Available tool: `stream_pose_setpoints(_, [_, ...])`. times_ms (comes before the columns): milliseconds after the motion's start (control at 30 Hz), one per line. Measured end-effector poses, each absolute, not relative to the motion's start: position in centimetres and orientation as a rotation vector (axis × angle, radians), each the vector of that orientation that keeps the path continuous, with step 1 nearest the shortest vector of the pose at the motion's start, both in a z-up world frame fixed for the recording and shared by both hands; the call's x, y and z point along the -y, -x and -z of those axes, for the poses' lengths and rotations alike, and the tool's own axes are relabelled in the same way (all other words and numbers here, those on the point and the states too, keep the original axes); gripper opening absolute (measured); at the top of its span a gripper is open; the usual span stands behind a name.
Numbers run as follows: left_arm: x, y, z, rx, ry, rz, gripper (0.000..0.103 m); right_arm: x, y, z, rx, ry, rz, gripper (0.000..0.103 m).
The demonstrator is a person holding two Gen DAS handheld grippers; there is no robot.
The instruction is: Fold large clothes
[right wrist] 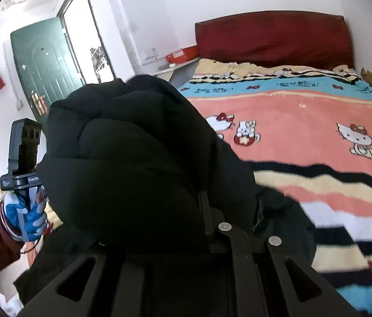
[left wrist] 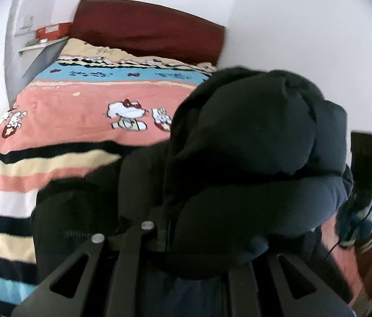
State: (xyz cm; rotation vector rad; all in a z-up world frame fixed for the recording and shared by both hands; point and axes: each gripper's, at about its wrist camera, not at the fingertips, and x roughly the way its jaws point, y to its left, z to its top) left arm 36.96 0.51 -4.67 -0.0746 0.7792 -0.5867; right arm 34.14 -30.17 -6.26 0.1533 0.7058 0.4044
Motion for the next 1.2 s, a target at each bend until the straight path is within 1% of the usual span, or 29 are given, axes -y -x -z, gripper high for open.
stream_pose_setpoints(233, [-0.9,-31.4,7.2,-0.771,0.011,0.632,0.011,28.7,-28.2,8.5,-0.764,-0.146,-0.401,0.012])
stream_pose_setpoints(367, [-0.7,-29.5,8.9,-0.761,-0.039,0.636,0.010,28.4,-26.3,10.1,-0.789,-0.147,-0.408,0.012])
stream_pose_setpoints(533, [0.2,-29.6,11.4,-0.766,-0.032,0.602,0.010,28.8,-27.2,13.1,-0.817,-0.146,-0.397,0.013])
stream_pose_setpoints(600, [0.5,-30.0,11.9,-0.777,-0.021,0.590,0.013,29.2,-27.9,13.9,-0.817,-0.156,-0.391,0.013])
stream_pose_setpoints(733, [1.0,-30.3,11.6,-0.801,-0.042,0.562,0.013,29.6,-28.6,14.2,-0.818,-0.158,-0.392,0.013])
stream_pose_setpoints(833, [1.3,-30.2,10.9,-0.811,-0.047,0.552,0.013,29.2,-28.5,13.6,-0.831,-0.114,-0.423,0.016])
stream_pose_setpoints(933, [1.7,-29.9,10.5,-0.818,-0.080,0.552,0.015,28.8,-27.8,13.1,-0.837,-0.063,-0.449,0.024])
stream_pose_setpoints(967, [1.8,-29.8,10.5,-0.822,-0.092,0.551,0.015,28.9,-27.7,13.0,-0.840,-0.054,-0.456,0.029])
stream_pose_setpoints(1033, [1.9,-29.6,10.3,-0.828,-0.097,0.555,0.016,28.7,-27.5,12.7,-0.848,-0.024,-0.481,0.035])
stream_pose_setpoints(1100, [2.1,-29.6,10.0,-0.830,-0.111,0.556,0.018,28.5,-27.2,12.6,-0.855,-0.002,-0.505,0.050])
stream_pose_setpoints(1133, [2.2,-29.5,9.9,-0.830,-0.120,0.558,0.021,28.3,-27.1,12.5,-0.859,0.006,-0.520,0.052])
stream_pose_setpoints(1200, [2.4,-29.2,9.8,-0.825,-0.140,0.561,0.024,28.0,-26.8,12.5,-0.862,0.024,-0.535,0.060])
